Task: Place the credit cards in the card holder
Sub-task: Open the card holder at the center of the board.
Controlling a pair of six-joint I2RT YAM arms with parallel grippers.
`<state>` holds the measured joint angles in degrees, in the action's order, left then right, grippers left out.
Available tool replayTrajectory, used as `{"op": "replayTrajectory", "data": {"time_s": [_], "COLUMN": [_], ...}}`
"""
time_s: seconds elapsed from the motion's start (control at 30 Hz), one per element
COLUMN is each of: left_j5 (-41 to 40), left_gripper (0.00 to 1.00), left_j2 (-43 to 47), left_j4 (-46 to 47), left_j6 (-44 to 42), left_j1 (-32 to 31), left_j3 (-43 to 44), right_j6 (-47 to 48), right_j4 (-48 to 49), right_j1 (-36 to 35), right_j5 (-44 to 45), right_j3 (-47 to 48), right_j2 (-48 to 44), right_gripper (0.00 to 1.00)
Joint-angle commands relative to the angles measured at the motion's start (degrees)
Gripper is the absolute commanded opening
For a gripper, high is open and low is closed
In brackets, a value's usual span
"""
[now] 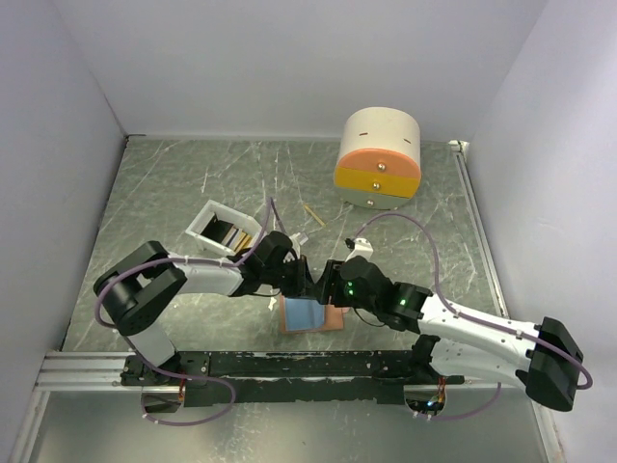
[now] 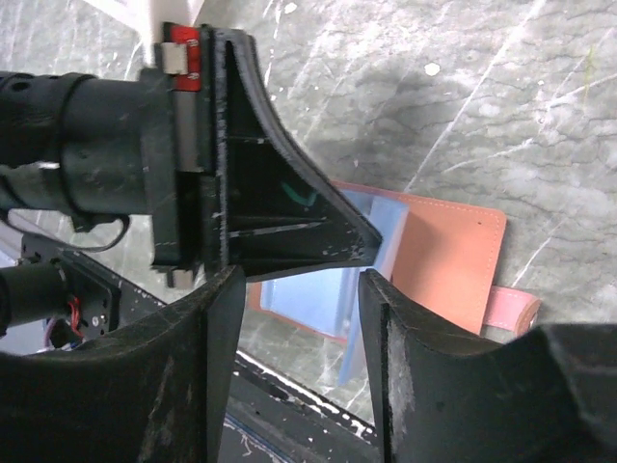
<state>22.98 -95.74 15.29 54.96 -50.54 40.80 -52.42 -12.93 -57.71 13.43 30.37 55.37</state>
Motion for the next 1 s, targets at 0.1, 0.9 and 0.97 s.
{"op": "replayTrajectory", "data": {"time_s": [0.1,0.9,0.97], "left_j5": [0.44,-21.14,-20.96], "left_gripper": [0.20,0.35,0.37], "left_j2": [-2.85,18.98,20.87], "left_j4": [2.26,-30.12,-30.13], "left_j6": [-0.13,-0.38,-0.04], "left_j1": [-0.43,0.47,0.48], "left_j3": [1.95,-1.14,-2.92], "right_j6": [1.19,-0.29,-0.58], "right_j4": [-0.63,-2.65,-2.27], "right_j1": [-1.20,-3.85,-3.81], "right_j5": [-2.20,2.97,3.34], "right_j3": [0.90,2.42,2.18], "right_j2": [2.34,18.05,19.25], "right_gripper": [0.49,0.52,0.52]}}
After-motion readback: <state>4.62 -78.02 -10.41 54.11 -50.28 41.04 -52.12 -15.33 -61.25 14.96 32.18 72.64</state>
